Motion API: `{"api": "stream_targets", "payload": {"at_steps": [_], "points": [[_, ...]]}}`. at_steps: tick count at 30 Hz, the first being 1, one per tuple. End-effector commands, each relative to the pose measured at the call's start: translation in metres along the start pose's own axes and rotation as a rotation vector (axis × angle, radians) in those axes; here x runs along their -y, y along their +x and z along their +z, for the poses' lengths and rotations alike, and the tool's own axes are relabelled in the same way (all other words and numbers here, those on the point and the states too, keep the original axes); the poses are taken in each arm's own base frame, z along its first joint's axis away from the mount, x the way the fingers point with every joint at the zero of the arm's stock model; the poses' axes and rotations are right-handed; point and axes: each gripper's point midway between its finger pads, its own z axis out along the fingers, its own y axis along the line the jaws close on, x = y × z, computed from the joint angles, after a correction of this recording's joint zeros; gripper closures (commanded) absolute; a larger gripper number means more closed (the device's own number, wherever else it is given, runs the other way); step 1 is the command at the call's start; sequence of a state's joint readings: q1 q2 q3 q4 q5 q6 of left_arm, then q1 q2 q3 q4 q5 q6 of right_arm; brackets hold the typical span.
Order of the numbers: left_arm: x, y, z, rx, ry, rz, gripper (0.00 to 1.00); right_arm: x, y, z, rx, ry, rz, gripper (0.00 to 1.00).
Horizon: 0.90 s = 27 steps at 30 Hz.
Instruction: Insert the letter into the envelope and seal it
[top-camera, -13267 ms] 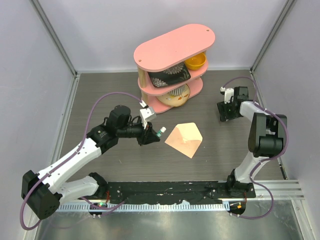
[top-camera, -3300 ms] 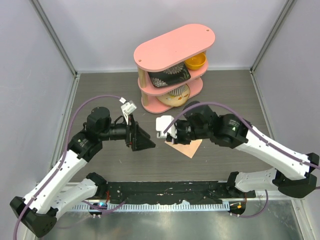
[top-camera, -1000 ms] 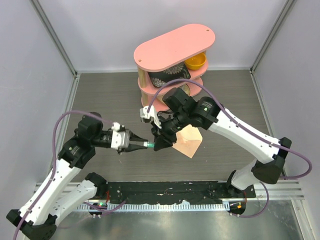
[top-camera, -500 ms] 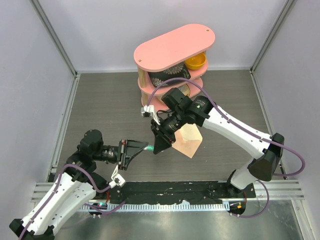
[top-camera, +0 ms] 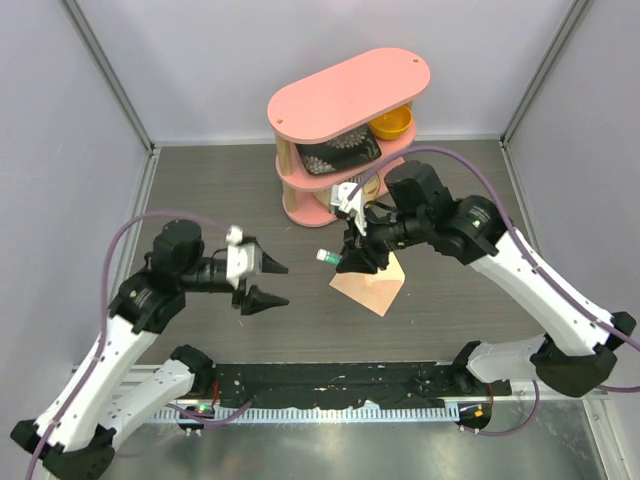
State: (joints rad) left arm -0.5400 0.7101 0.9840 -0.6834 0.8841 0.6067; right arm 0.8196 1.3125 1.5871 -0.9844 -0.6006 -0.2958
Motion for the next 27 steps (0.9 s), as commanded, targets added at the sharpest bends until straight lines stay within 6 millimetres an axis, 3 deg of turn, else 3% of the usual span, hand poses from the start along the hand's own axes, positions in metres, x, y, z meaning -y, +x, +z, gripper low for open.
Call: {"api": "stream_targets", "payload": {"at_steps": [1,2,5,12,18,27], "points": [[0.009,-0.025,0.018,0.103,0.112,-0.913,0.36,0.020,-0.014,-0.018,0.036,0.156,-0.218,0.99],[-0.003,-0.038,0.024,0.177,0.131,-1.123,0.36,0.020,-0.005,-0.018,-0.002,0.162,-0.249,0.99],[-0.023,-0.067,0.024,0.336,0.147,-1.235,0.35,0.022,0.006,-0.015,-0.056,0.193,-0.361,0.99],[-0.043,-0.048,0.035,0.280,0.027,-1.366,0.34,0.008,0.010,0.001,-0.127,0.208,-0.514,0.99],[-0.041,-0.022,0.047,0.194,0.016,-1.479,0.39,0.005,0.004,0.007,-0.135,0.220,-0.547,0.99],[-0.030,-0.020,0.048,0.189,0.055,-1.505,0.37,0.005,0.005,0.012,-0.155,0.251,-0.596,0.99]]}}
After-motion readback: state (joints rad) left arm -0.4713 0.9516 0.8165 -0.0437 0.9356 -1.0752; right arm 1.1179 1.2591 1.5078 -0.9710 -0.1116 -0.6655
